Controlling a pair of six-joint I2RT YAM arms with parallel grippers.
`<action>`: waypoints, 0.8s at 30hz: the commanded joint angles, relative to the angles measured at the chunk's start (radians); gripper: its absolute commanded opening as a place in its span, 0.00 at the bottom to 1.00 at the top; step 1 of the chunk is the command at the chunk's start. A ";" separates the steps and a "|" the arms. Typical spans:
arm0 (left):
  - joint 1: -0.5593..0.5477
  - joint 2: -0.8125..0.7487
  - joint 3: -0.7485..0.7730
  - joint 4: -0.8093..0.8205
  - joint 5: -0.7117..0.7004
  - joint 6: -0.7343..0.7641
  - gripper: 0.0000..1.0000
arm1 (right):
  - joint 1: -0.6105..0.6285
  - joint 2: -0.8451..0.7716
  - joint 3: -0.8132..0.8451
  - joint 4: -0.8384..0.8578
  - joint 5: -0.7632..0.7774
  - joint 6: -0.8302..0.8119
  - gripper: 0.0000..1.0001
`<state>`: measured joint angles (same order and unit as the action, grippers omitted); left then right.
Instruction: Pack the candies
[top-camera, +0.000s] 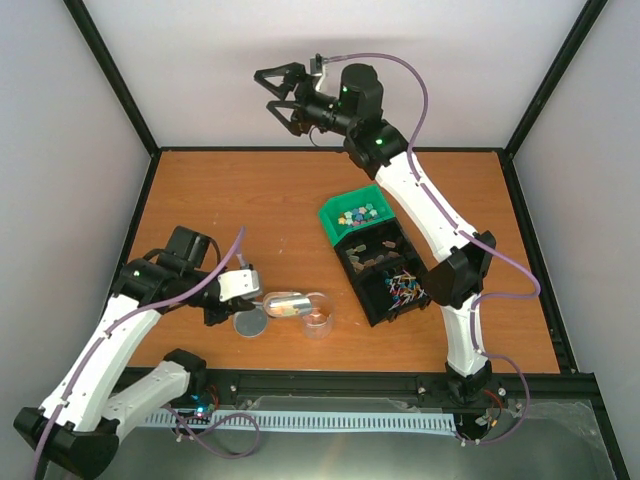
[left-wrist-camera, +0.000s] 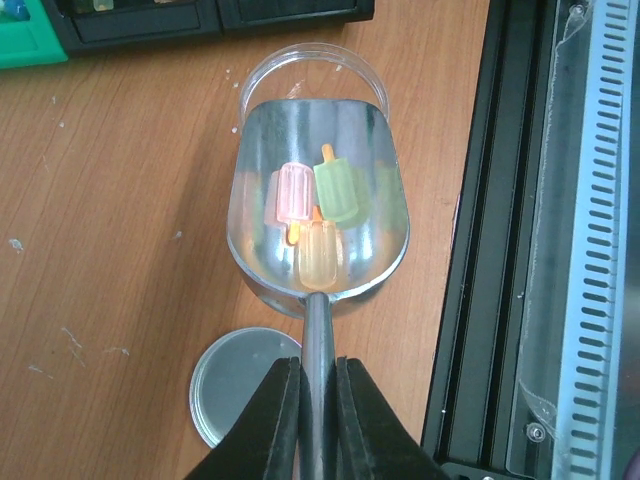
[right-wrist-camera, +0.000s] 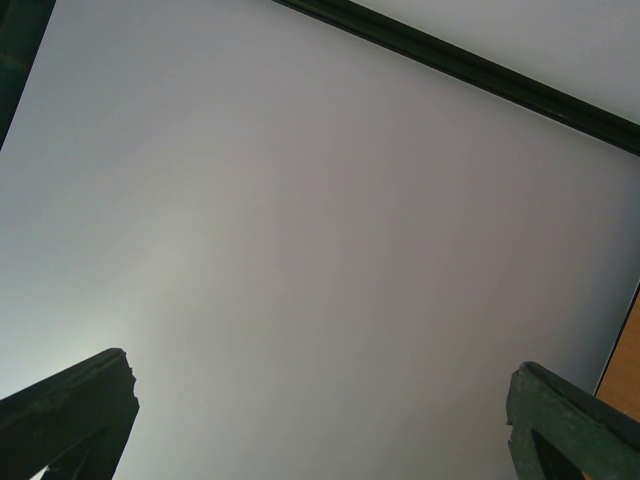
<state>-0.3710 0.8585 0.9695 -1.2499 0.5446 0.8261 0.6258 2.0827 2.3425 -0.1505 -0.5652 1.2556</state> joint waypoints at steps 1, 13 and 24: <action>0.007 0.028 0.076 -0.069 0.005 0.041 0.01 | -0.010 -0.013 -0.005 0.000 -0.021 0.001 1.00; -0.024 0.121 0.158 -0.136 -0.042 0.036 0.01 | -0.036 -0.050 -0.029 -0.007 -0.042 0.012 1.00; -0.146 0.209 0.229 -0.141 -0.149 -0.050 0.01 | -0.066 -0.072 -0.056 -0.009 -0.073 0.020 1.00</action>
<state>-0.4969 1.0363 1.1332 -1.3716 0.4305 0.8215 0.5716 2.0617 2.2906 -0.1631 -0.6178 1.2652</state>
